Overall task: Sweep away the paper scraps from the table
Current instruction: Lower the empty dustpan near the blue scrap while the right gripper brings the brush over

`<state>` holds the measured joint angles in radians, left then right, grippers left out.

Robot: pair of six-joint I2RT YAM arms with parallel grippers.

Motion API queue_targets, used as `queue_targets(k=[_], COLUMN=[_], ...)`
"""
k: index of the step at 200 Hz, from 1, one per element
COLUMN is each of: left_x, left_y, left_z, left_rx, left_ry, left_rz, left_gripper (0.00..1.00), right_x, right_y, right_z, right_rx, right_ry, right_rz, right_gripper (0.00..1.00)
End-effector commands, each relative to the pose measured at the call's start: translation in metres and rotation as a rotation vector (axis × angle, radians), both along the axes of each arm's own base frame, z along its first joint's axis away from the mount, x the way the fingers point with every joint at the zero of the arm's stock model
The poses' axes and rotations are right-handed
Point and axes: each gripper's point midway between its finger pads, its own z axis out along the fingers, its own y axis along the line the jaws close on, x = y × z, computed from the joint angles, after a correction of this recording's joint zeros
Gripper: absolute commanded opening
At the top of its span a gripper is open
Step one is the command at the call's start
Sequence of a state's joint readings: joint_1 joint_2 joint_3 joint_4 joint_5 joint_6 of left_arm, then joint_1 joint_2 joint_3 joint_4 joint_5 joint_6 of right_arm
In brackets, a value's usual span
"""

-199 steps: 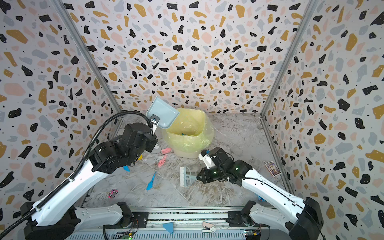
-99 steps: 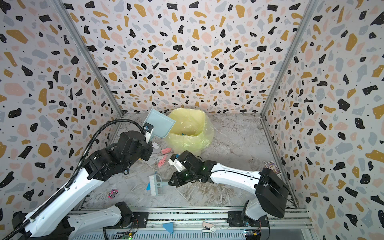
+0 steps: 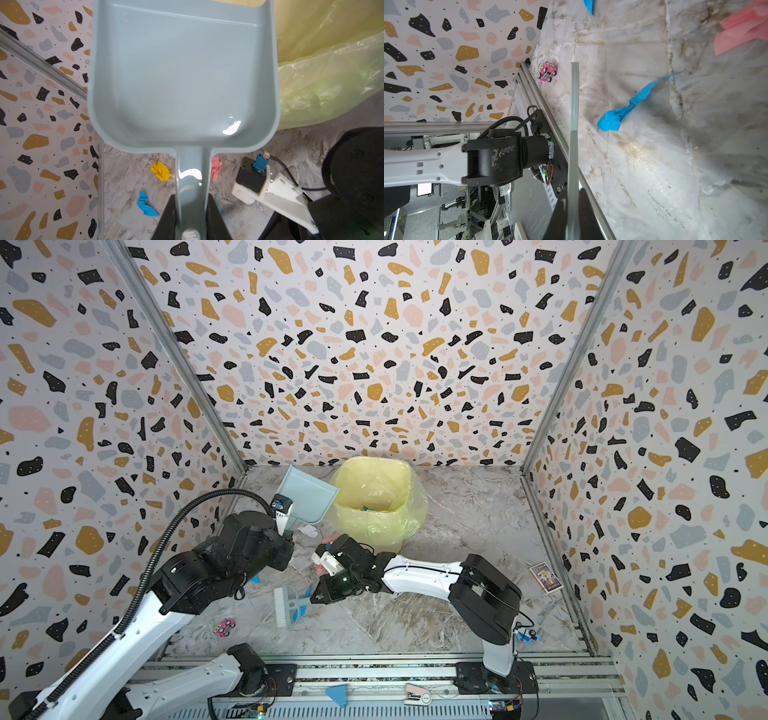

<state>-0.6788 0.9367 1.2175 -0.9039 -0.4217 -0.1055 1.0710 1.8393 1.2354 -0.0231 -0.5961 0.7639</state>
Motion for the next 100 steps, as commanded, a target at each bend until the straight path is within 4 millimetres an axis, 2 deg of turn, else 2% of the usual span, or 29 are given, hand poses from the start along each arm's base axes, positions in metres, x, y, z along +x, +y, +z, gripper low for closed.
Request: queue_targets(k=[1,27,49,100], left_x=[-0.004,-0.009,-0.01,-0.011], left_y=[-0.003,-0.001,-0.001,-0.008], left_z=[-0.006,-0.014,-0.018,-0.029], left_rx=[-0.067,-0.079,-0.081,-0.081], left_ry=[0.012,0.03,0.04,0.079], left_rz=[0.002,0.004,0.001,-0.025], left_gripper=[0.11,0.12,0.12,0.14], right_x=[0.005,0.009,0.01,-0.003], right_y=[0.0,-0.015,-0.035,-0.1], right_z=[0.007,-0.007,-0.014,-0.027], right_rx=[-0.002,-0.051,-0.082,-0.176], right_ry=[0.027,0.067,0.091,0.131], right_rz=[-0.014,-0.066,-0.117,-0.236], right_gripper=[0.0,0.0,0.0,0.0])
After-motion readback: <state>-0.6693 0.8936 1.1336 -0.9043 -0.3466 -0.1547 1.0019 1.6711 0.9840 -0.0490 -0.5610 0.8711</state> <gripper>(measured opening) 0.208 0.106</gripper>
